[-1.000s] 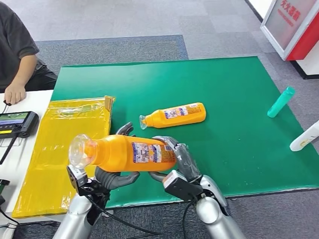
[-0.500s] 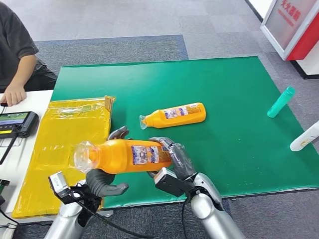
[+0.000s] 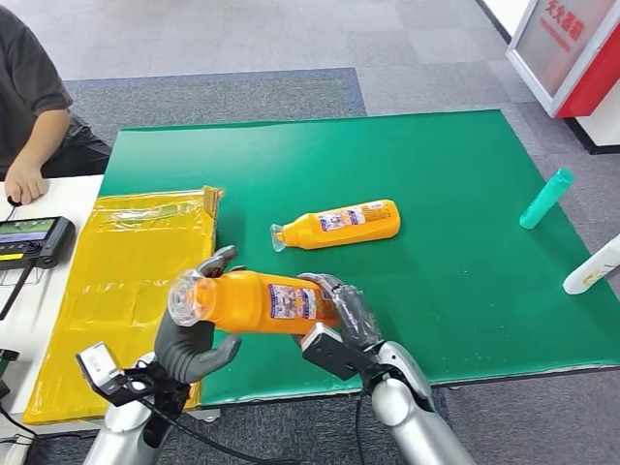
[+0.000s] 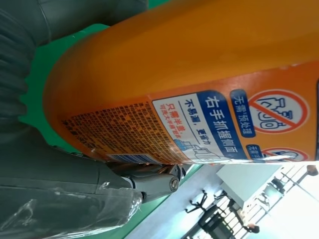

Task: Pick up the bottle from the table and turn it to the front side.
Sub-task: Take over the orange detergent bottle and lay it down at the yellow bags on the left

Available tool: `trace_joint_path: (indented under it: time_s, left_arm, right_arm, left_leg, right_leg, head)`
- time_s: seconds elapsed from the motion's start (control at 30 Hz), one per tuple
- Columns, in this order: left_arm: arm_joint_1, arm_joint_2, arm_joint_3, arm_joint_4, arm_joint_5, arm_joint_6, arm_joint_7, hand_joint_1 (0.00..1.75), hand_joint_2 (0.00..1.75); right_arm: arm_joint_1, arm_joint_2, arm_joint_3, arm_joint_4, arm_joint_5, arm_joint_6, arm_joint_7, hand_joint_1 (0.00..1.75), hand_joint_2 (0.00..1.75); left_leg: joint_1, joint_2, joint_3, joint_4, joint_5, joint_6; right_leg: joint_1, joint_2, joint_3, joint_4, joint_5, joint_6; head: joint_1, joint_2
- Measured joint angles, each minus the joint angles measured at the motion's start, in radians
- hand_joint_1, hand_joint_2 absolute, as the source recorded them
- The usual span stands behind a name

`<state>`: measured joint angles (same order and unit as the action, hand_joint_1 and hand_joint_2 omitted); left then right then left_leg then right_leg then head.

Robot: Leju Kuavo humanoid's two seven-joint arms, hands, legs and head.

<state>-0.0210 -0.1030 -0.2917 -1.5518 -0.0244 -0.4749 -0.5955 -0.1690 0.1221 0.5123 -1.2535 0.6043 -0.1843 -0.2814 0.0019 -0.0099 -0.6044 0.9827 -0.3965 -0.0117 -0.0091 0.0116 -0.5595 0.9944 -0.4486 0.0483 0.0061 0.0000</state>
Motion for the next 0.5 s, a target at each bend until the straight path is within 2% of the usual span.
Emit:
trace_joint_path:
  time_s: [0.03,0.07,0.5]
  left_arm:
    - [0.001,0.000,0.000,0.001,-0.001,0.003,0.004,0.05,1.75]
    - [0.002,-0.001,0.000,0.002,0.000,0.005,0.008,0.00,1.75]
    - [0.017,-0.033,0.000,0.035,0.069,0.000,0.062,0.00,1.75]
  right_arm:
    - [0.001,0.000,-0.001,0.000,0.002,0.000,0.001,1.75,1.75]
    - [0.002,0.000,-0.002,0.000,0.004,-0.001,0.001,1.75,1.75]
    - [0.034,-0.004,-0.028,-0.044,0.012,-0.003,0.002,1.75,1.75]
  left_leg:
    - [0.000,0.000,0.000,0.000,0.000,0.000]
    - [0.000,0.000,0.000,0.000,0.000,0.000]
    - [0.000,0.000,0.000,0.000,0.000,0.000]
  right_leg:
    - [0.000,0.000,0.000,0.000,0.000,0.000]
    - [0.000,0.000,0.000,0.000,0.000,0.000]
    - [0.000,0.000,-0.001,0.000,0.000,0.000]
  head:
    - [0.000,0.000]
    - [0.000,0.000]
    - [0.000,0.000]
